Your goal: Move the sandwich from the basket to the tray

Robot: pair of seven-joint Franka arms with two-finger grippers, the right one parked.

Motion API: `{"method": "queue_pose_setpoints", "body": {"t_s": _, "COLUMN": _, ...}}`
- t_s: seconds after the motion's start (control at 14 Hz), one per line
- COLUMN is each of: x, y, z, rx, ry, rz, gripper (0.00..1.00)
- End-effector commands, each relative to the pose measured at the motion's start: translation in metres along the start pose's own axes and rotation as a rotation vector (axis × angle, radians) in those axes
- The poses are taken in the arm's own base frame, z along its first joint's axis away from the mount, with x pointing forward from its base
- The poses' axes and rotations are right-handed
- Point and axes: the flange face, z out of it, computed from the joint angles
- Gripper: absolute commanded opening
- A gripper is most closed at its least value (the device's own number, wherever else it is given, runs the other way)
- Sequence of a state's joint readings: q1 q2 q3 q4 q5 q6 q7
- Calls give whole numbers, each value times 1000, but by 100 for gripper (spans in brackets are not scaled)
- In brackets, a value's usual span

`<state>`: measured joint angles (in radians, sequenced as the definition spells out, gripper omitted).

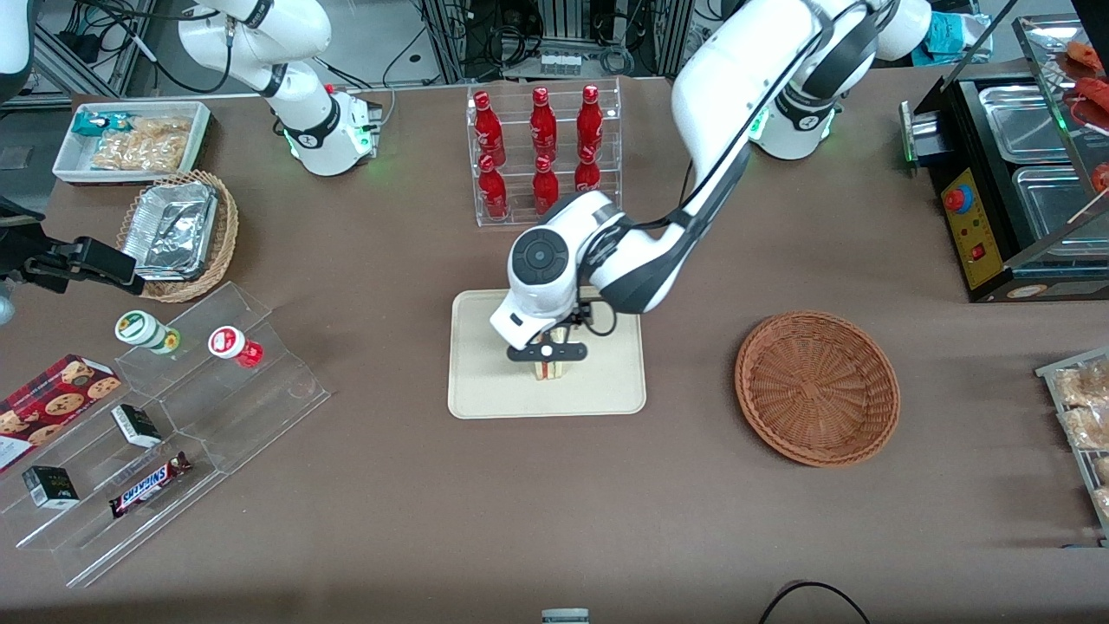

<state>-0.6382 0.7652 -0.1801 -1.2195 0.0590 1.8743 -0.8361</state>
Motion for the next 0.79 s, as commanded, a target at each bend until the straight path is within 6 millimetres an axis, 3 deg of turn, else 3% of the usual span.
{"method": "queue_pose_setpoints", "body": {"t_s": 0.0, "x": 20, "y": -77, "z": -32, "rx": 70, "ry": -12, "rz": -66, "gripper": 100}}
{"method": "queue_pose_setpoints", "body": {"t_s": 0.14, "x": 33, "y": -137, "z": -46, "rx": 82, "ry": -27, "rz": -38, "gripper": 100}}
{"method": "queue_pose_setpoints", "body": {"t_s": 0.36, "x": 45, "y": -257, "z": -70, "rx": 86, "ry": -65, "rz": 28, "gripper": 100}}
{"method": "queue_pose_setpoints", "body": {"t_s": 0.71, "x": 38, "y": -398, "z": -142, "rx": 98, "ry": -144, "rz": -53, "gripper": 100}}
